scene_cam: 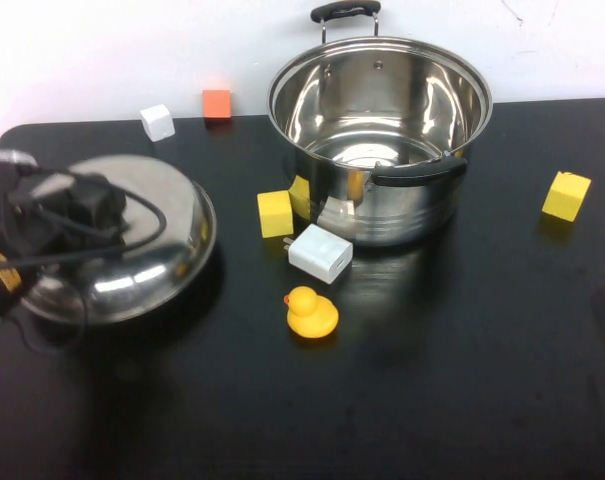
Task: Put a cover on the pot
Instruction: Pick up the pot lid, then place the pot lid on the pot
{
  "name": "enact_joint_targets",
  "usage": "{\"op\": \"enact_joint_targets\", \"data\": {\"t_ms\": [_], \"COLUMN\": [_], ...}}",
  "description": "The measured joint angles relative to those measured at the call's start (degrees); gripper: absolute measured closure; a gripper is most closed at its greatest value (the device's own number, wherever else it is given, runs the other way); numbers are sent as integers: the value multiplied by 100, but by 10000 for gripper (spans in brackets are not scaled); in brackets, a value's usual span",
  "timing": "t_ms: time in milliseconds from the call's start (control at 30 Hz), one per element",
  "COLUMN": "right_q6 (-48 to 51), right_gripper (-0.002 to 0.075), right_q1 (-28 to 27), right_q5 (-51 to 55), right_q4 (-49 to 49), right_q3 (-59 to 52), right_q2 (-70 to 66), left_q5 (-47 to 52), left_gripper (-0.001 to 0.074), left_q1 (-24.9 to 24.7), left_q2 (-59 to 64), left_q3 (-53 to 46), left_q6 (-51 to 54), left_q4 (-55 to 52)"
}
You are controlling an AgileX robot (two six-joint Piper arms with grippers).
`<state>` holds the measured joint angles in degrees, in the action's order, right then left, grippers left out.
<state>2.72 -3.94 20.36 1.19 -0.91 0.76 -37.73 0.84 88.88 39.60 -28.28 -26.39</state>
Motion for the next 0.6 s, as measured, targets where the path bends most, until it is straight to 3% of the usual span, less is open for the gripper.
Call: {"op": "enact_joint_targets", "data": {"t_ms": [133,267,400,600], "right_q6": [0,0,0,0], "right_gripper": [728,728,728,728], "right_q1": [0,0,0,0], "right_q5": [0,0,0,0], "right_q4": [0,0,0,0], "right_q3": [0,0,0,0], "right_q2": [0,0,0,0], "left_q5": [1050,1645,1056,-16], "left_gripper": [409,409,409,409], "left_q1": [-8,-8,-106,-786], "left_q2": [-577,-864,-733,109], "left_q3": [764,2001,3304,4988], "left_q6": [-173,-1965,-4653,-7067], "left_q4": [-498,-1748,-4074,-6643]}}
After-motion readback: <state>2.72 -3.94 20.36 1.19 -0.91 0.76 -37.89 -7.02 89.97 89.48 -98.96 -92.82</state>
